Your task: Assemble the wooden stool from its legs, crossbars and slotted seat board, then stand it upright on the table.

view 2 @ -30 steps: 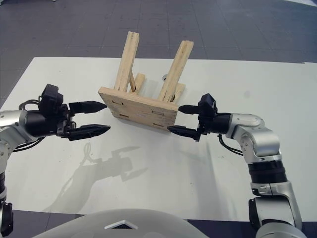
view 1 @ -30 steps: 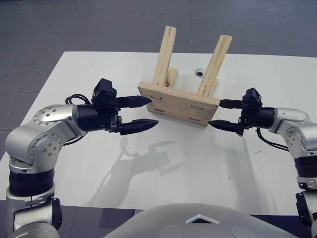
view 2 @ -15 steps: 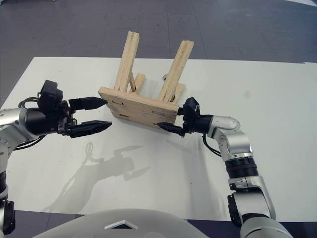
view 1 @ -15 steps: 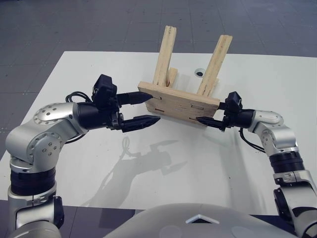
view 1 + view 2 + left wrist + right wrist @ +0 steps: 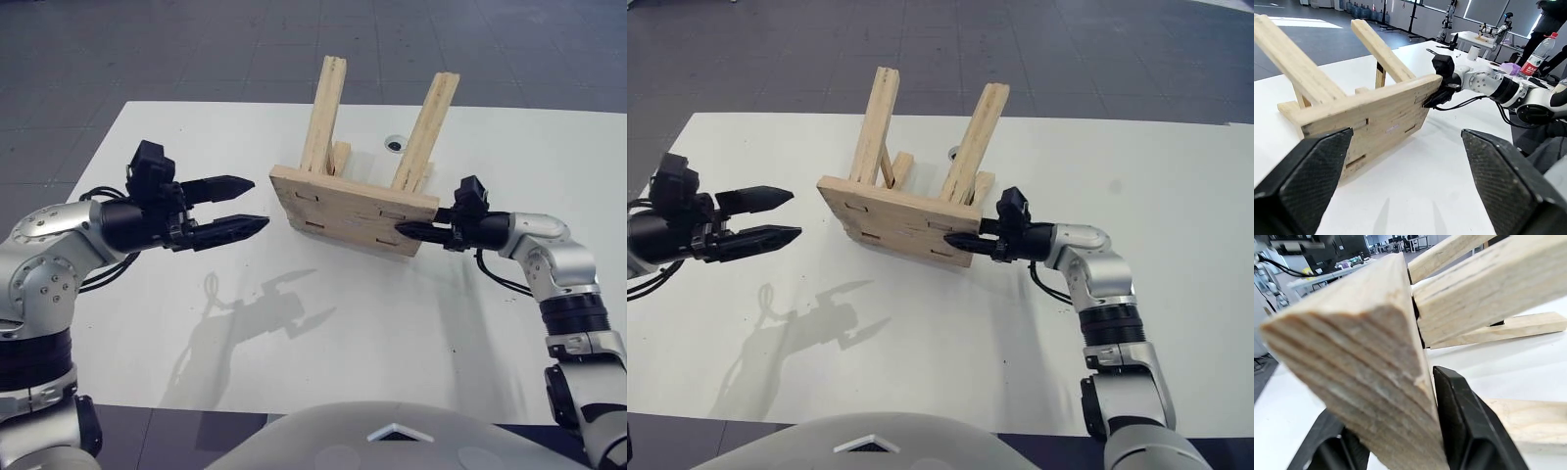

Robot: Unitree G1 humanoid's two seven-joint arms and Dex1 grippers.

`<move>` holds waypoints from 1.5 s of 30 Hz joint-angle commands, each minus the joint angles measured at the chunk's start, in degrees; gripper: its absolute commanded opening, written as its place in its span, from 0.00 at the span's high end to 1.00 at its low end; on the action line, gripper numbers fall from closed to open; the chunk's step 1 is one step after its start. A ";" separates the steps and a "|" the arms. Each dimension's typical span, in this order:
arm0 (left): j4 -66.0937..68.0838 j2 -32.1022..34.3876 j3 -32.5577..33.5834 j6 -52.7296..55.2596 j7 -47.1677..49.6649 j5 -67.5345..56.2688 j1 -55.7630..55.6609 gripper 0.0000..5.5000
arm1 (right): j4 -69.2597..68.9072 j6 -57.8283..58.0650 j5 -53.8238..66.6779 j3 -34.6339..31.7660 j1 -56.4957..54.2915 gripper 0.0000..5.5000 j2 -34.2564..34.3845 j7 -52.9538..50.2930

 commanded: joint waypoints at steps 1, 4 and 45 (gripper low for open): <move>5.11 4.37 -3.39 -2.71 -9.25 3.96 2.63 0.25 | -4.27 7.48 4.56 0.19 -1.68 0.70 -3.18 4.99; 7.43 4.31 -8.63 -4.93 -12.48 8.20 2.20 0.25 | -6.11 9.11 4.01 1.24 -0.40 0.70 -5.89 7.98; 5.80 -3.65 -1.88 28.27 -7.56 -16.45 -19.35 0.74 | -13.36 55.82 28.99 -6.62 -12.34 0.74 -9.78 -1.67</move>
